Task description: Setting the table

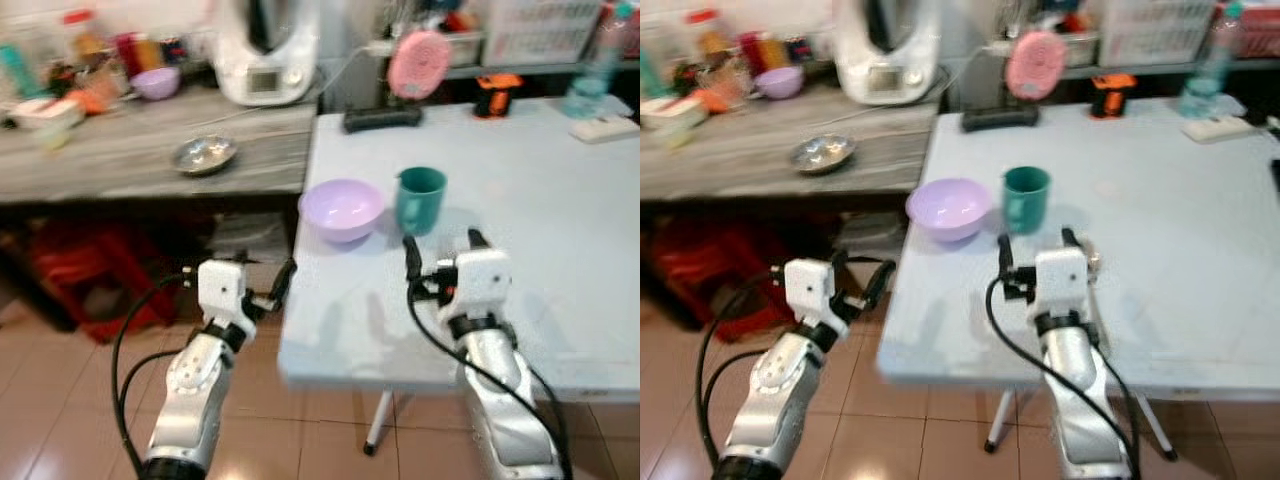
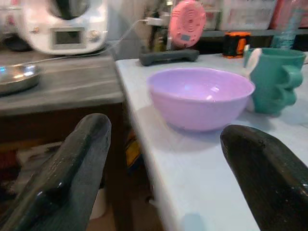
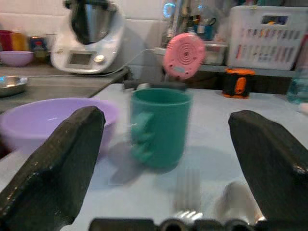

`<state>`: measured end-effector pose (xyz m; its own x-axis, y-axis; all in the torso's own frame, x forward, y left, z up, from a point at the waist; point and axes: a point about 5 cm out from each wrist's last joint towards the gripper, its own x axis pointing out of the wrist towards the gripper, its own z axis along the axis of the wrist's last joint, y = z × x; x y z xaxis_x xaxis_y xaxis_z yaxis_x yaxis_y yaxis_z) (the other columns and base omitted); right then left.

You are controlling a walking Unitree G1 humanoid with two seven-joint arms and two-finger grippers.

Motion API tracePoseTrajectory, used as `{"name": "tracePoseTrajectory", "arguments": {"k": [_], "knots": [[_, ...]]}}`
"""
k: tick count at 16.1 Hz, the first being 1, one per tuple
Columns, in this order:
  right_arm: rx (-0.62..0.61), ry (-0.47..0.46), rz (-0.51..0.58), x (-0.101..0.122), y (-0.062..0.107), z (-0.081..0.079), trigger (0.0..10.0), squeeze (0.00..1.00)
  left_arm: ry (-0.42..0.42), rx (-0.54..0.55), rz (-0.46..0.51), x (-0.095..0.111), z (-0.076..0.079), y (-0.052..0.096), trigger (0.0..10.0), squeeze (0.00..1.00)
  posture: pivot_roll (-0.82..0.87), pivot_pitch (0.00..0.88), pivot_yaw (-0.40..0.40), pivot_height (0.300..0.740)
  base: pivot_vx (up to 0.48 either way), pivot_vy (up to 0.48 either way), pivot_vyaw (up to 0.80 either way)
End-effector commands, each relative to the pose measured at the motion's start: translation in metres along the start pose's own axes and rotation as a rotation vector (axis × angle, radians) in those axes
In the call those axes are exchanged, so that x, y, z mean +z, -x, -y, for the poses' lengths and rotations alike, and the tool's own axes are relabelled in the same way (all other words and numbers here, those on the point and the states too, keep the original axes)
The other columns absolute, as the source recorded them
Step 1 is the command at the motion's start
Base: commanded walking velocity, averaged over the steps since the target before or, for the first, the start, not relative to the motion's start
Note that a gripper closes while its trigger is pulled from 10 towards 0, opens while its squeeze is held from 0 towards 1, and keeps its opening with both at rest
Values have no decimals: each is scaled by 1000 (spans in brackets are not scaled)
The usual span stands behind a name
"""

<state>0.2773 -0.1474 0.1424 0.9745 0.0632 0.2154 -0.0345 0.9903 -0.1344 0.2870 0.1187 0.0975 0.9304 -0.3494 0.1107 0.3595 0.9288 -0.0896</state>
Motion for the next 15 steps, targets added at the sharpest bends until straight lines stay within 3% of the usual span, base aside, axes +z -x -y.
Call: {"name": "tracePoseTrajectory", "arguments": {"k": [1,3,9,14,15], "knots": [[4,5,17,4,0,1,10000,0,4,-10,4,2,3,-1,10000,0,-77,31,101,740,307,0,625],[8,2,13,3,2,1,10000,0,15,-3,21,3,3,-1,10000,0,-80,35,101,740,0,0,481],[81,11,4,3,4,-4,10000,0,-9,-1,-4,-1,-1,9,10000,0,-83,46,97,740,0,0,0],[174,69,-5,8,-5,-1,10000,0,2,-217,-20,-1,8,24,10000,0,-83,63,88,740,0,0,0],[237,74,-40,7,-12,1,10000,0,-16,-270,-36,-2,8,29,10000,0,-84,65,89,740,0,0,0]]}}
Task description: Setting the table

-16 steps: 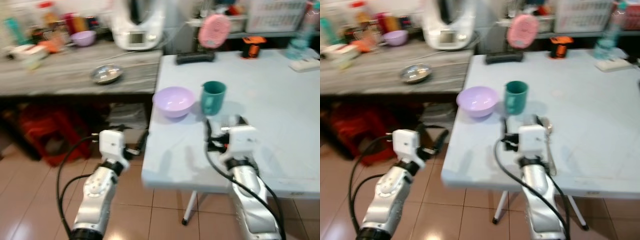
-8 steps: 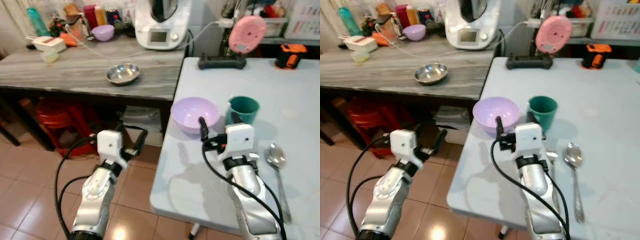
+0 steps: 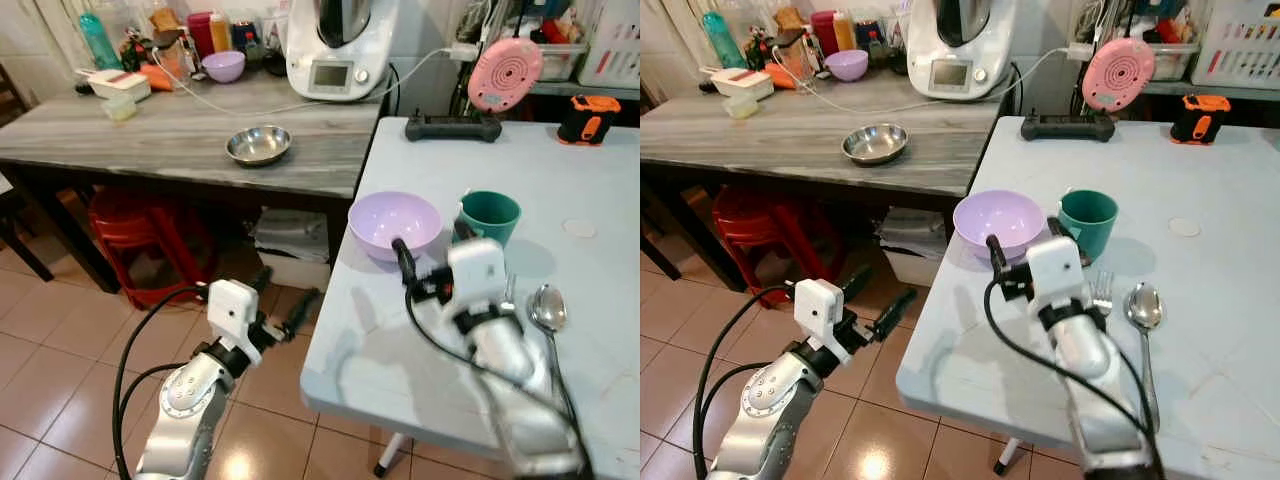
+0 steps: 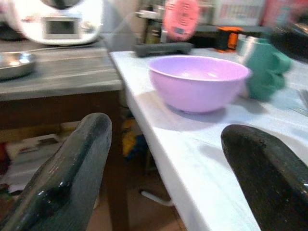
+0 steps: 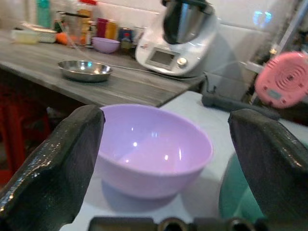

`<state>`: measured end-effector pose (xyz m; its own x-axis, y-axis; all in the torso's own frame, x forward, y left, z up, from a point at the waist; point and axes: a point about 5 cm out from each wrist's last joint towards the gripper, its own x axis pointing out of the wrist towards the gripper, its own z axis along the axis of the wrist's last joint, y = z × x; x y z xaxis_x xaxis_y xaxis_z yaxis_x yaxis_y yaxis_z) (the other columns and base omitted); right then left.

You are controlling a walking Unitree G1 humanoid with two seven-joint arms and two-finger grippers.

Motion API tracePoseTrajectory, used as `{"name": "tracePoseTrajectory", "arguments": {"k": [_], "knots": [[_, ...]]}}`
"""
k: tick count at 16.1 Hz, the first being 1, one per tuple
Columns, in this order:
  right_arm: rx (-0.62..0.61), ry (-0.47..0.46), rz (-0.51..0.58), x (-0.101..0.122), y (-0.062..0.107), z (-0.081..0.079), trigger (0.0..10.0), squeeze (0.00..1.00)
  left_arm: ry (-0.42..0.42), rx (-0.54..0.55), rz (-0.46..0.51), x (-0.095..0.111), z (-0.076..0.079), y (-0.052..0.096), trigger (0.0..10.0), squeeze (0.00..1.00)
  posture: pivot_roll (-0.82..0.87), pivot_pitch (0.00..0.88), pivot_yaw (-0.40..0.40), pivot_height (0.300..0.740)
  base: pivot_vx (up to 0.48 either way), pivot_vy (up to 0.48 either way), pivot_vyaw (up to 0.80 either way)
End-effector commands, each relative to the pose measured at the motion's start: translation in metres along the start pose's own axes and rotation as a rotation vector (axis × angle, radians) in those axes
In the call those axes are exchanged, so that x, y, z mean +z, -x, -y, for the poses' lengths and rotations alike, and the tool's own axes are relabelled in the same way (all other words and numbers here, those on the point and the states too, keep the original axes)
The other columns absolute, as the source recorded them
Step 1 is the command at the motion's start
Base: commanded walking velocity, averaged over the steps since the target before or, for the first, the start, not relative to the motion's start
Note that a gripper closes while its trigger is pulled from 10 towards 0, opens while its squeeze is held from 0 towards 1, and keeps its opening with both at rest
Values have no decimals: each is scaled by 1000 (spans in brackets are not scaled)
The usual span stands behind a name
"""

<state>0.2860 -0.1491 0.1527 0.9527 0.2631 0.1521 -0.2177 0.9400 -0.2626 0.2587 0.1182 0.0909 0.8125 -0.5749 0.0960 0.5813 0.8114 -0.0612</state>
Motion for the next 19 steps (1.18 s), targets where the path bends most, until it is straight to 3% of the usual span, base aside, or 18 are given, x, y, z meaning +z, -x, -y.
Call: {"name": "tracePoseTrajectory", "arguments": {"k": [1,7,11,15,16,19], "knots": [[64,-9,-31,-2,-4,-2,10000,0,-20,-27,-10,2,-2,4,10000,0,-89,71,90,740,0,0,0],[319,107,-112,-3,-26,7,10000,0,-19,-104,-32,0,4,10,10000,0,-94,93,83,740,0,0,0],[524,251,-149,0,-50,1,10000,0,-1,-113,-40,-3,11,13,10000,0,-78,103,62,740,0,0,0],[639,442,-207,-6,-65,8,9765,0,5,-111,-40,-5,15,16,10000,0,-67,104,45,740,0,0,0],[649,460,-226,-8,-68,11,0,0,21,-130,-25,-4,18,18,10000,0,-65,102,43,740,0,0,0],[667,473,-281,-18,-71,19,0,0,27,-147,-26,-1,18,18,10000,0,-58,99,46,740,0,0,0]]}}
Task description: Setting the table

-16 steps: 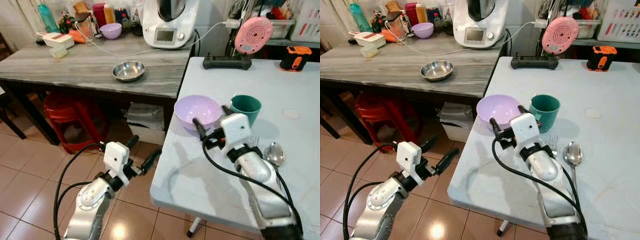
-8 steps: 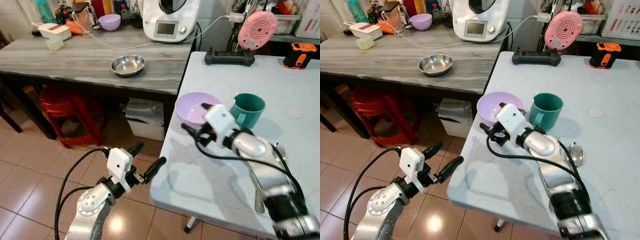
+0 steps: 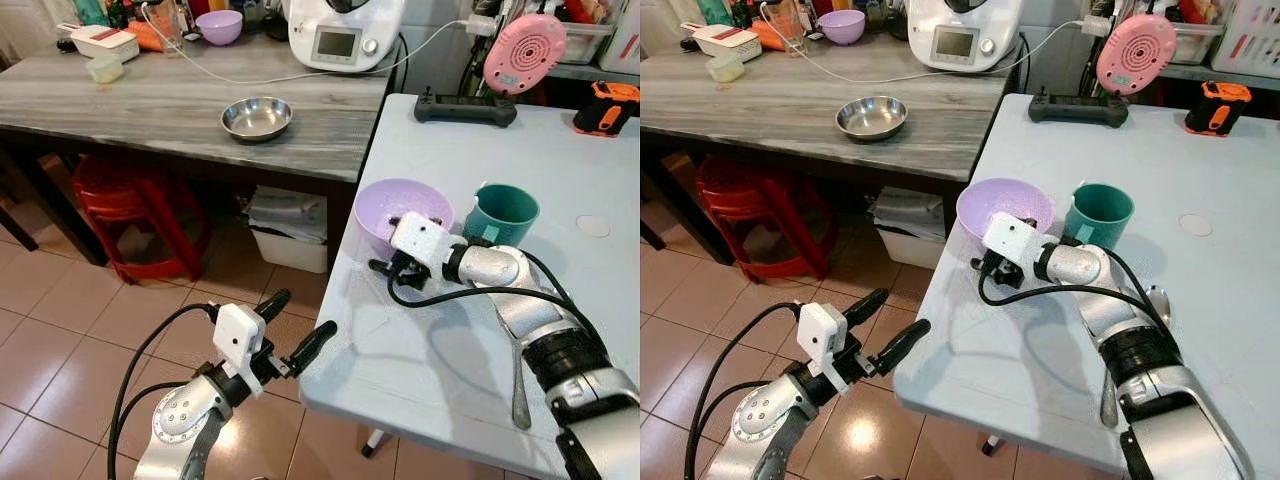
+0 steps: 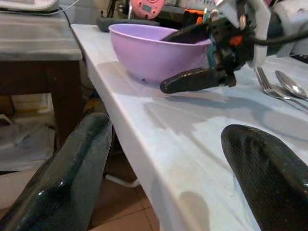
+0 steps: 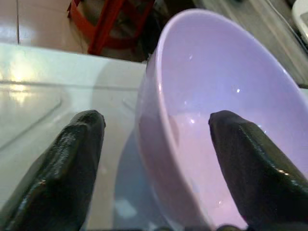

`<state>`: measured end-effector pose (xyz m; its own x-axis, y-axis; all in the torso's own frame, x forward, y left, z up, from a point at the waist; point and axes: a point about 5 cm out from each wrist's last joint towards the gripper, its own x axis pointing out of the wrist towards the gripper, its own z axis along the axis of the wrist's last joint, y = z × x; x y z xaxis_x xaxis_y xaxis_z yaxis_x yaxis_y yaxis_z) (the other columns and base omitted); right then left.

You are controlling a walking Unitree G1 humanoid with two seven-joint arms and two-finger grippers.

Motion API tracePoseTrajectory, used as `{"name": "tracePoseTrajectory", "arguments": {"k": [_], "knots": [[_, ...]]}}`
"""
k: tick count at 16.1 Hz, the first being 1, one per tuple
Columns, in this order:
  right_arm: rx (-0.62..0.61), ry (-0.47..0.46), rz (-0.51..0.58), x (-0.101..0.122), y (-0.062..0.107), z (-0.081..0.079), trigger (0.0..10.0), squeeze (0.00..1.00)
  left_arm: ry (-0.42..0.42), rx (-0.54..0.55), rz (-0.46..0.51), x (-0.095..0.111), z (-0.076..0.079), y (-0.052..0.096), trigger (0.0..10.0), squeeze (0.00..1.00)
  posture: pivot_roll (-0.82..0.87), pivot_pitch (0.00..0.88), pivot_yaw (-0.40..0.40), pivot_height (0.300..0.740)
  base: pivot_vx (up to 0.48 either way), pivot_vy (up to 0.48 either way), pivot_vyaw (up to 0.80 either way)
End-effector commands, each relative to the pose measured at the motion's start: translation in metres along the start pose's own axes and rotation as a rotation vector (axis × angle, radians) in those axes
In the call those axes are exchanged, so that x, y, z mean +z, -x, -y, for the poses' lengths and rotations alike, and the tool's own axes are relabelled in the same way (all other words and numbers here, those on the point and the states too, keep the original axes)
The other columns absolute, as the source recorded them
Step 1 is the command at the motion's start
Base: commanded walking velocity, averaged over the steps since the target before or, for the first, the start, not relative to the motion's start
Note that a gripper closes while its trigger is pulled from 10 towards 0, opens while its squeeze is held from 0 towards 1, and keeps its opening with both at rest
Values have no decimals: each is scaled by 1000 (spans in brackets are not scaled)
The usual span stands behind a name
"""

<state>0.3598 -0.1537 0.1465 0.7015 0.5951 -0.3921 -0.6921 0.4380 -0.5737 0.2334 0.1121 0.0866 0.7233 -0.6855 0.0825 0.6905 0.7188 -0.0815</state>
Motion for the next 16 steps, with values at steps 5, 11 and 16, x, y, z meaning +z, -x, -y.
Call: {"name": "tracePoseTrajectory", "arguments": {"k": [5,11,16], "knots": [[17,46,17,-1,0,-1,0,0,-17,-18,-6,5,-2,-1,10000,0,-62,95,55,740,0,0,0],[17,40,39,-3,5,-2,0,0,-20,-69,22,8,-2,-4,10000,0,-75,83,68,740,0,0,0],[32,50,60,0,4,-2,0,0,-31,-76,13,6,-4,-3,10000,0,-70,80,70,740,0,0,0]]}}
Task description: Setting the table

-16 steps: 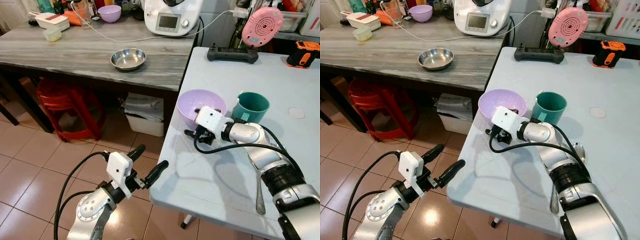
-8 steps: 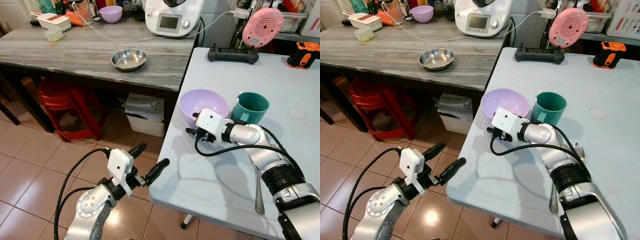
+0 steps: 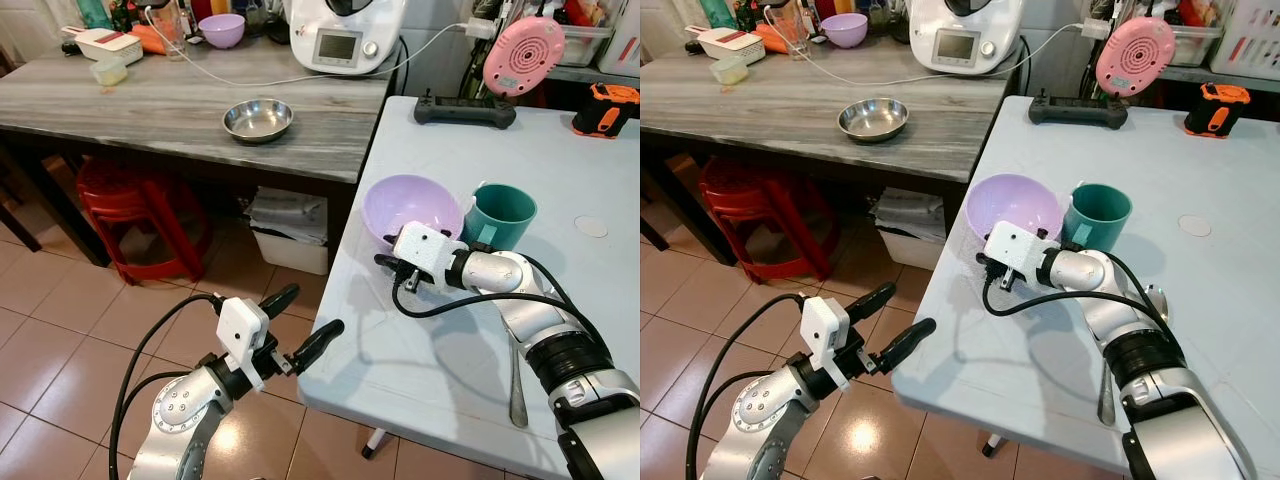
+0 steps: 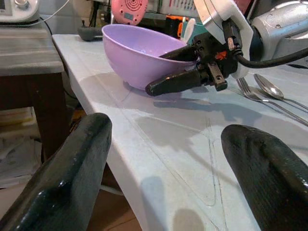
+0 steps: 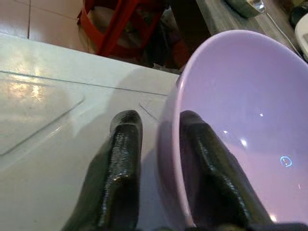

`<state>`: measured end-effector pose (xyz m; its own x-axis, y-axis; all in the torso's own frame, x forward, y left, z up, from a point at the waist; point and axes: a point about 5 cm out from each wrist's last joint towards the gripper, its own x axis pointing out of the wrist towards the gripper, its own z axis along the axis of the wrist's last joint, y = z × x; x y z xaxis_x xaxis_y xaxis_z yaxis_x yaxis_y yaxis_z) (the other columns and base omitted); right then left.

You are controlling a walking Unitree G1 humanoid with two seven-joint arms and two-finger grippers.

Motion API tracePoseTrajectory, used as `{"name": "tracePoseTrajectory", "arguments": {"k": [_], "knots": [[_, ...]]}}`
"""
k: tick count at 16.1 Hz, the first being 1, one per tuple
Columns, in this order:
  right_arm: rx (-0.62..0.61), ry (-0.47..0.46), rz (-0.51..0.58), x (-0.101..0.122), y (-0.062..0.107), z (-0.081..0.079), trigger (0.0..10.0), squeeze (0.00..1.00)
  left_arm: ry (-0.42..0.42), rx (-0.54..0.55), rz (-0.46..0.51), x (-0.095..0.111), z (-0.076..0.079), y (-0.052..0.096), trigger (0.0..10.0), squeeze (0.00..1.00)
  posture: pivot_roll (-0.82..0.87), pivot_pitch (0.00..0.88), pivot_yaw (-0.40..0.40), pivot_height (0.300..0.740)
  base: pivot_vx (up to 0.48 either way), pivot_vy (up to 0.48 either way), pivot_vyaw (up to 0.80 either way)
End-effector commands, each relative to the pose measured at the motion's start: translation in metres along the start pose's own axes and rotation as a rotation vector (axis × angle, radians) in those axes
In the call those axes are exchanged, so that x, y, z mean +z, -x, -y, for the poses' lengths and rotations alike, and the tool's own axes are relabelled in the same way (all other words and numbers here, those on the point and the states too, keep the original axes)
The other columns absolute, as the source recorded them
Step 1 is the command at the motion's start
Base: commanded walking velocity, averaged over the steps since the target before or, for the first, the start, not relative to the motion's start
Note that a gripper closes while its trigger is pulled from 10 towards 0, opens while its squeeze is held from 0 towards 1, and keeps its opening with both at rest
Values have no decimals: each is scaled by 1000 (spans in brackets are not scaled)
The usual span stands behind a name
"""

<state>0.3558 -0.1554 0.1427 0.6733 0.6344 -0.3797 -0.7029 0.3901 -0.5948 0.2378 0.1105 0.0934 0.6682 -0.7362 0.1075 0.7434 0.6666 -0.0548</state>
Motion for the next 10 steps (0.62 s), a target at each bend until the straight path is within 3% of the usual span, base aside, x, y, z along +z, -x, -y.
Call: {"name": "tracePoseTrajectory", "arguments": {"k": [1,7,10], "knots": [[-3,6,25,4,2,3,0,0,-12,4,-9,-1,-3,2,10000,0,-70,80,70,740,0,0,0],[-3,6,38,6,1,4,0,0,-18,25,-16,-3,-5,4,10000,0,-65,76,69,740,0,0,0],[-83,-2,168,27,1,11,0,0,-48,92,-9,1,-15,2,10000,0,-65,75,73,740,0,0,0]]}}
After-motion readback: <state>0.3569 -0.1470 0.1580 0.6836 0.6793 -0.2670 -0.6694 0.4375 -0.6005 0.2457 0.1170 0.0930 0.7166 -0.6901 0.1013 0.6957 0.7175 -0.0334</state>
